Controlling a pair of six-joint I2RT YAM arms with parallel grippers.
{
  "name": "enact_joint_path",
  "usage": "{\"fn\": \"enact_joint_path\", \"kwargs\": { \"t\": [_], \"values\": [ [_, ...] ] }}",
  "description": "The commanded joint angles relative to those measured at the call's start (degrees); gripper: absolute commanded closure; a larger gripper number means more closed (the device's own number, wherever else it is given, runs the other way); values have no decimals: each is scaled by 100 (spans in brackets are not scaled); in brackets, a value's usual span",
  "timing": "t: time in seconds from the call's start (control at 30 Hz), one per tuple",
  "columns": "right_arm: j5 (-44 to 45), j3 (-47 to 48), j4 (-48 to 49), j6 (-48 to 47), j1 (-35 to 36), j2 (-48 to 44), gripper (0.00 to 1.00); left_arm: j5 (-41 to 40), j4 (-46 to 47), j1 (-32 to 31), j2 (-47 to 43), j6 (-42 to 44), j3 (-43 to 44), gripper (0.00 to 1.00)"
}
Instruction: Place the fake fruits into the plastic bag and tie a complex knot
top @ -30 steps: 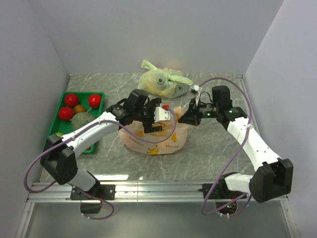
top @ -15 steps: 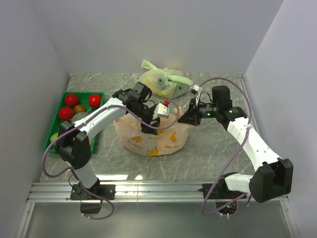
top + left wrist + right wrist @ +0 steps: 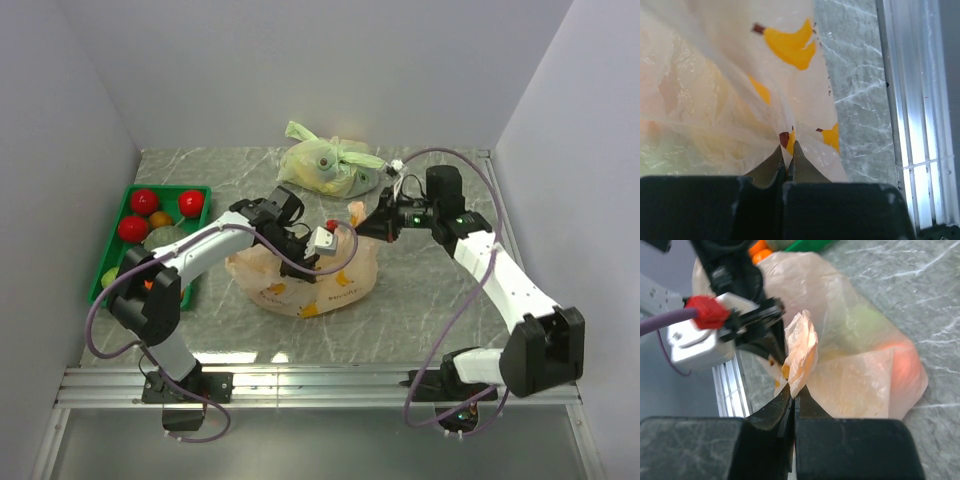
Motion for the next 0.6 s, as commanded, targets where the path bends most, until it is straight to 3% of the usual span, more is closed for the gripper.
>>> {"fn": "enact_joint_path", "kwargs": {
  "t": [0.0,0.07,0.17,0.2,0.27,0.3,0.47,0.5,0.57],
  "values": [
    [163,262,1221,939,-13,545,100,604,-146,177,-144,149,-22,99],
    [94,351,1512,1179,-13,714,95,789,-103,369,-100,-7,101,99],
    [76,177,1600,1391,-39,627,62,955,-251,642,102,-79,443,99],
    [128,-120,1749,1452,-83,383,42,1009,-426,704,163,-53,540,100],
    [155,-272,1515,1409,-136,223,39,1114,-515,810,295,-18,760,100],
    [120,-456,1496,1408,-206,83,25,1123,-507,819,313,-17,804,100],
    [-39,-914,1749,1654,-286,-305,22,1202,-375,828,357,-132,796,100],
    [23,-1019,1803,1663,-277,-314,10,1229,-418,819,374,-114,831,99],
    [286,-1142,2030,1629,-251,-305,6,1255,-436,819,419,-105,840,100]
  ]
}}
